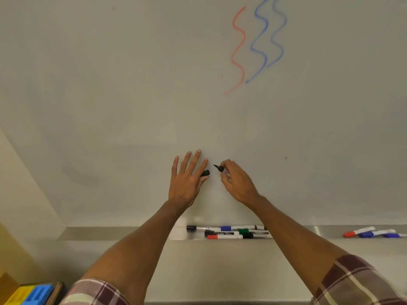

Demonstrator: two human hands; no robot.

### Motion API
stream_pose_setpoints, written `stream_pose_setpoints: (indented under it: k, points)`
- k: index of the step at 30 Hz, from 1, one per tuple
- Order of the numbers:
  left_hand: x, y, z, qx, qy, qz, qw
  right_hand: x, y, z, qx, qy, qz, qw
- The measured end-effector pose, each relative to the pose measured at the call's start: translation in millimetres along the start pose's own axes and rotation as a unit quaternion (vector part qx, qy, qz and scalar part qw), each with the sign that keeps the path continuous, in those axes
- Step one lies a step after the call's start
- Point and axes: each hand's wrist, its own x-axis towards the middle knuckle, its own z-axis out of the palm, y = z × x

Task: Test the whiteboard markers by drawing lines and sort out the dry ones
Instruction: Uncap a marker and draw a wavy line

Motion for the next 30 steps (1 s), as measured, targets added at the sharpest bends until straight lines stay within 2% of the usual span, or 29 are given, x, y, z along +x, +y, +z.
stream_pose_setpoints:
  k: [5, 12, 15, 20, 26, 30]
  points:
    - [64, -21, -44, 0.004, 0.069, 0.007, 0.998, 63, -38, -51, 0.011, 0.087, -0.07, 0.994]
    - [163, -60, -122, 0.043, 0.174, 0.044, 0.983, 133, -89, -112, 0.07, 0.193, -0.092, 0.974]
    - [202, -71, -153, 0.054, 0.211, 0.044, 0.975, 155, -103, -132, 0.057, 0.236, -0.129, 0.961]
    - [237, -94, -174, 0.054, 0.251, 0.051, 0.965, 182, -110, -151, 0.005, 0.28, -0.191, 0.941]
    - [250, -107, -171, 0.061, 0.283, 0.084, 0.954, 200, -124, -169, 0.048, 0.296, -0.216, 0.929]
    - [253, -107, -167, 0.071, 0.306, 0.087, 0.945, 204, -122, -171, -0.017, 0.313, -0.26, 0.913]
